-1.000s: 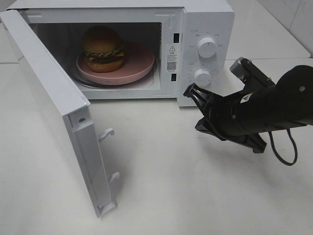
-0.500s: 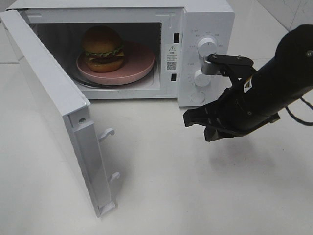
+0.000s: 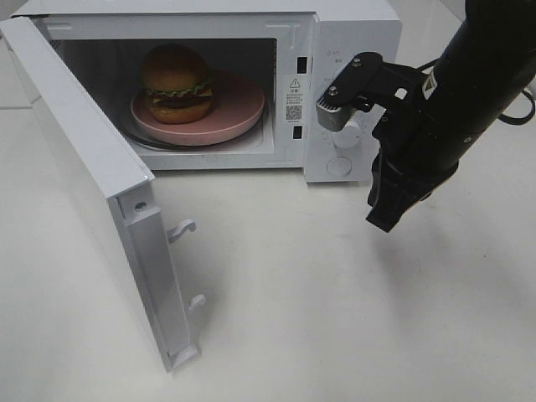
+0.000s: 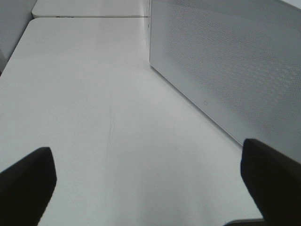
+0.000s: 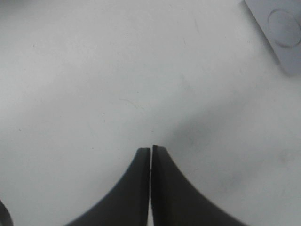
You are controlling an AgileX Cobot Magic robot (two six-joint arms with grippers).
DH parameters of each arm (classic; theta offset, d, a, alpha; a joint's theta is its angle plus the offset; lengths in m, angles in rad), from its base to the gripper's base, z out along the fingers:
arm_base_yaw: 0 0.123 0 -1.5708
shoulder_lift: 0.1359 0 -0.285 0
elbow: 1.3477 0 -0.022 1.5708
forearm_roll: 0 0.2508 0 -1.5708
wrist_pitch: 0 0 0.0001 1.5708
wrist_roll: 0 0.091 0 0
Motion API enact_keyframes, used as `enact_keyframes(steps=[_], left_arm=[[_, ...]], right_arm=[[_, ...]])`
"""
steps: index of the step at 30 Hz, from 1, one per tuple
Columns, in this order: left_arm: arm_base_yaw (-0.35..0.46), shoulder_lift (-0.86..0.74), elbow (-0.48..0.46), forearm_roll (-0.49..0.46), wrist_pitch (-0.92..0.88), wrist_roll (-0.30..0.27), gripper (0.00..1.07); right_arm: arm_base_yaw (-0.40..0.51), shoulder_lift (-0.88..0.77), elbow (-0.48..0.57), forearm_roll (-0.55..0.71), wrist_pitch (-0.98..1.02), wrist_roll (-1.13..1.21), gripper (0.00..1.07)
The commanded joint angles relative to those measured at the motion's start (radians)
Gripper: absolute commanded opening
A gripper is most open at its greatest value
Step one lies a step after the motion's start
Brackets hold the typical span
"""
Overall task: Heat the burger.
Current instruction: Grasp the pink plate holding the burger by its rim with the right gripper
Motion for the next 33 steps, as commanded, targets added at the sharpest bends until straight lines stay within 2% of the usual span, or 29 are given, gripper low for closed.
enact_keyframes(steps=[1, 3, 6, 7, 11, 15, 17, 20, 22, 23, 24, 25, 26, 27, 28, 29, 30, 31, 33], left_arm=[[0.003, -0.006, 0.003, -0.002, -0.013, 0.000, 1.00], [0.003, -0.006, 0.003, -0.002, -0.013, 0.000, 1.00], [0.003, -0.006, 0.003, -0.002, -0.013, 0.000, 1.00], [0.003, -0.006, 0.003, -0.002, -0.013, 0.000, 1.00], [0.003, -0.006, 0.003, -0.002, -0.013, 0.000, 1.00], [0.003, -0.006, 0.003, -0.002, -0.013, 0.000, 1.00], [0.003, -0.006, 0.003, -0.002, -0.013, 0.000, 1.00], [0.003, -0.006, 0.003, -0.002, -0.013, 0.000, 1.00], [0.003, -0.006, 0.003, -0.002, -0.013, 0.000, 1.00], [0.003, -0.006, 0.003, -0.002, -0.013, 0.000, 1.00], [0.003, -0.006, 0.003, -0.002, -0.013, 0.000, 1.00], [0.003, -0.006, 0.003, -0.002, -0.013, 0.000, 1.00], [0.003, -0.006, 0.003, -0.002, -0.013, 0.000, 1.00], [0.003, -0.006, 0.003, -0.002, -0.013, 0.000, 1.00], [0.003, -0.006, 0.003, -0.002, -0.013, 0.000, 1.00], [0.003, -0.006, 0.003, -0.002, -0.013, 0.000, 1.00], [0.003, -0.006, 0.003, -0.002, -0.013, 0.000, 1.00], [0.003, -0.006, 0.003, -0.002, -0.013, 0.000, 1.00], [0.003, -0.006, 0.003, -0.002, -0.013, 0.000, 1.00]], right_arm=[[-0.003, -0.013, -0.016, -0.006, 0.024, -0.165, 0.04], [-0.003, -0.013, -0.024, -0.006, 0.023, -0.354, 0.05], [-0.003, -0.013, -0.024, -0.006, 0.023, -0.421, 0.05], [-0.001, -0.013, -0.024, -0.006, 0.019, -0.540, 0.06], [0.001, -0.013, -0.024, -0.031, 0.008, -0.748, 0.09], [0.001, -0.013, -0.024, -0.056, -0.013, -0.801, 0.13], [0.022, -0.013, -0.024, -0.115, -0.042, -0.813, 0.20], [0.030, -0.013, -0.024, -0.141, -0.054, -0.813, 0.24], [0.048, -0.013, -0.024, -0.180, -0.100, -0.812, 0.43], [0.048, -0.013, -0.024, -0.180, -0.100, -0.812, 0.43], [0.048, -0.013, -0.024, -0.176, -0.111, -0.809, 0.48], [0.048, -0.013, -0.024, -0.169, -0.120, -0.795, 0.60], [0.048, -0.013, -0.024, -0.169, -0.120, -0.795, 0.60], [0.048, -0.013, -0.024, -0.168, -0.120, -0.783, 0.67], [0.059, -0.013, -0.024, -0.146, -0.120, -0.740, 0.79], [0.059, -0.013, -0.024, -0.146, -0.120, -0.740, 0.79], [0.059, -0.013, -0.024, -0.129, -0.135, -0.710, 0.90], [0.059, -0.013, -0.024, -0.129, -0.135, -0.710, 0.90], [0.064, -0.008, -0.024, -0.117, -0.150, -0.694, 0.98]])
